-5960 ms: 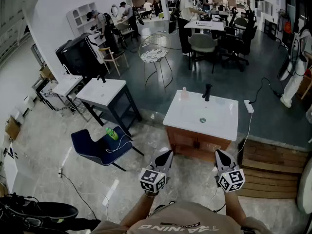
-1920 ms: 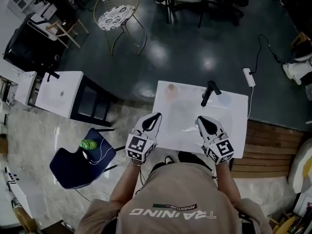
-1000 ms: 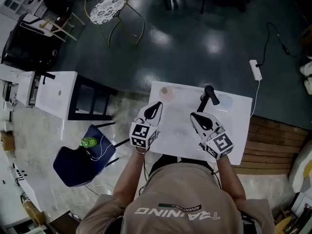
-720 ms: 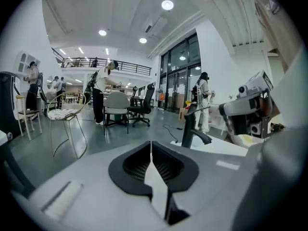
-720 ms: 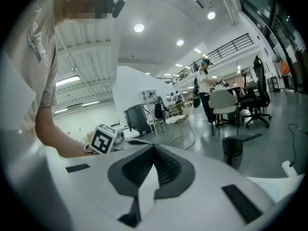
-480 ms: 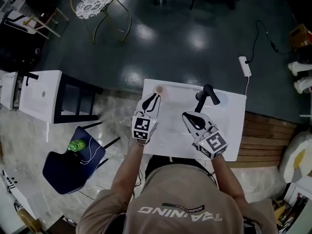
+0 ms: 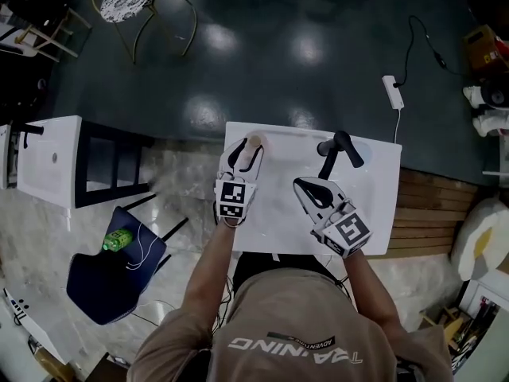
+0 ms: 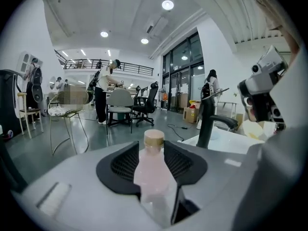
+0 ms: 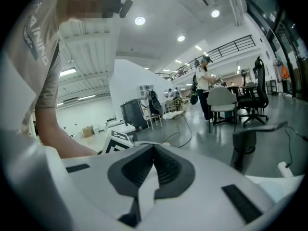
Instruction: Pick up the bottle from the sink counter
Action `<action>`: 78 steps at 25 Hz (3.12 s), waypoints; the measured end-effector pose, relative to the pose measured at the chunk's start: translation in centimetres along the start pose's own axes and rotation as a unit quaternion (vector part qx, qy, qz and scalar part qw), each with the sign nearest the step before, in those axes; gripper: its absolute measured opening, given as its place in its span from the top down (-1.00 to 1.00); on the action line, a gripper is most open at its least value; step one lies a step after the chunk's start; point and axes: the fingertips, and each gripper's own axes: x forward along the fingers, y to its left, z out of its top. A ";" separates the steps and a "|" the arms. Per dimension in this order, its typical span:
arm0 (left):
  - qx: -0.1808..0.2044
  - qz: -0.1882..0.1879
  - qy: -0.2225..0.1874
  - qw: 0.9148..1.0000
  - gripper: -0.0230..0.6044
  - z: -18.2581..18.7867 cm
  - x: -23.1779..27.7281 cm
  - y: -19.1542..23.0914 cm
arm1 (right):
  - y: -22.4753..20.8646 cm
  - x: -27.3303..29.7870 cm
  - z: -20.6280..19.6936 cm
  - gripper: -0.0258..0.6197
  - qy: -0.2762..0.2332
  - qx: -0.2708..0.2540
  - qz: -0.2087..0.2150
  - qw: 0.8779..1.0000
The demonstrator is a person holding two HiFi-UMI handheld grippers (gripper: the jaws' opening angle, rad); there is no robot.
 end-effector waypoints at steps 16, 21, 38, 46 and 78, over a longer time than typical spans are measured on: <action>0.009 -0.008 -0.040 0.999 0.49 0.9 0.5 -0.4 | -0.6 0.9 -2.4 0.90 0.027 0.029 -0.020 0.999; 0.024 -0.013 -0.042 0.999 0.49 1.0 0.2 -0.3 | -0.4 1.3 -2.6 0.90 0.033 0.025 -0.015 0.999; 0.049 -0.028 -0.061 0.997 0.51 1.8 0.3 -0.6 | -1.1 0.4 -5.0 0.90 0.056 0.039 -0.008 0.998; 0.043 -0.045 -0.084 0.994 0.52 5.0 -0.8 -1.6 | -1.9 0.1 -4.1 0.90 0.038 0.036 -0.011 0.999; 0.039 -0.055 -0.103 0.992 0.52 19.3 -9.0 -6.9 | -2.7 -8.0 7.2 0.90 -0.088 -0.031 -0.033 0.995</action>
